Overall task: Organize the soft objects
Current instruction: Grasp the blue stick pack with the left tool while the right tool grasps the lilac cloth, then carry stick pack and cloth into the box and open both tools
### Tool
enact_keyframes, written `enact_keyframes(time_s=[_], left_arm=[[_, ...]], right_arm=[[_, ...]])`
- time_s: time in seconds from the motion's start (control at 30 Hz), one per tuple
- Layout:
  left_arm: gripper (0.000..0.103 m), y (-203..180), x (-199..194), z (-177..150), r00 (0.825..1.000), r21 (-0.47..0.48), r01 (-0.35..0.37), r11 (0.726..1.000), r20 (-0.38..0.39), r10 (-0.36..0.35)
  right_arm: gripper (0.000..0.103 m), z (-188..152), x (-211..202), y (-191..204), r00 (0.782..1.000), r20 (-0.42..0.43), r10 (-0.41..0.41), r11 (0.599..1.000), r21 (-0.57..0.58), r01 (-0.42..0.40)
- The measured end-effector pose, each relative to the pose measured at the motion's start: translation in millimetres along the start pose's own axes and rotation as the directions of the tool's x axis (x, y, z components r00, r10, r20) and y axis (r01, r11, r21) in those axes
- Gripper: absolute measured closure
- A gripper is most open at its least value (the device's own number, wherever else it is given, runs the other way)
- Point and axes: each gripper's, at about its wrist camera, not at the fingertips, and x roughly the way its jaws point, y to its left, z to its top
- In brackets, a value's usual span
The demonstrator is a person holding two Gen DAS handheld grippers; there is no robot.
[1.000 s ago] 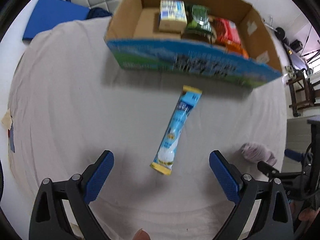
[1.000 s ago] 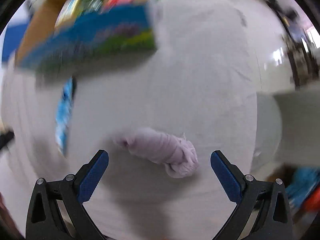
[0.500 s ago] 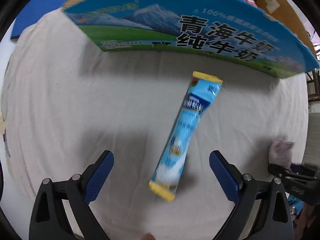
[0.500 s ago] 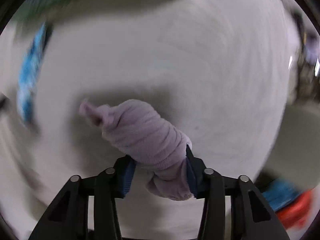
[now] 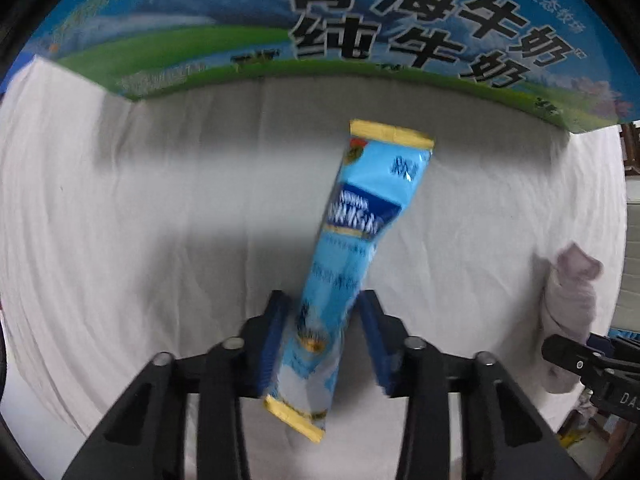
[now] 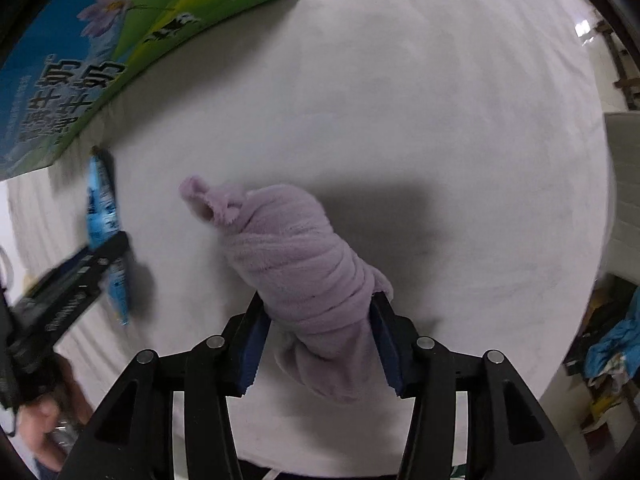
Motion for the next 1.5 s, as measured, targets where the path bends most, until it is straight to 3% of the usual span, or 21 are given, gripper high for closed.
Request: enact_keyframes(time_s=[0.1, 0.23, 0.37, 0.53, 0.63, 0.77, 1.03, 1.23, 1.33, 1.5], left_arm=[[0.074, 8, 2, -7, 0.999, -0.025, 0.035, 0.999, -0.014, -0.036], [0.078, 12, 4, -10, 1.0, -0.016, 0.028, 0.999, -0.007, -0.028], [0.086, -2, -9, -6, 1.0, 0.0, 0.025, 1.0, 0.01, -0.025], [0.088, -3, -27, -13, 0.996, -0.025, 0.082, 0.996, 0.028, -0.081], [0.088, 9, -44, -21, 0.992, -0.043, 0.121, 0.992, 0.047, -0.119], [0.088, 16, -64, -26, 0.986, -0.043, 0.152, 0.988, 0.081, -0.148], [0.088, 31, -111, -34, 0.962, -0.031, 0.226, 0.974, 0.162, -0.218], [0.088, 30, -175, -19, 0.921, -0.001, 0.297, 0.955, 0.264, -0.286], [0.088, 26, -204, 4, 0.9, 0.018, 0.316, 0.949, 0.31, -0.306], [0.088, 39, -233, 50, 0.885, -0.001, 0.305, 0.952, 0.369, -0.283]], right_arm=[[0.05, -7, -9, 3, 0.999, 0.028, -0.015, 0.999, -0.046, 0.017], [0.048, 3, -19, 19, 0.987, 0.097, -0.125, 0.984, -0.113, 0.136], [0.048, 9, -13, 37, 0.979, 0.111, -0.173, 0.971, -0.148, 0.189], [0.049, 12, 2, 43, 0.972, 0.113, -0.205, 0.962, -0.159, 0.222], [0.062, 8, 4, 48, 0.965, 0.131, -0.227, 0.958, -0.149, 0.245], [0.069, 1, -8, 47, 0.974, 0.139, -0.177, 0.972, -0.128, 0.195], [0.071, -22, -70, 60, 0.982, 0.189, -0.025, 0.985, -0.161, 0.056], [0.071, -29, -148, 86, 0.956, 0.28, 0.091, 0.976, -0.216, -0.029], [0.071, -29, -180, 94, 0.938, 0.322, 0.131, 0.967, -0.251, -0.049], [0.071, -2, -205, 136, 0.915, 0.373, 0.152, 0.96, -0.277, -0.046]])
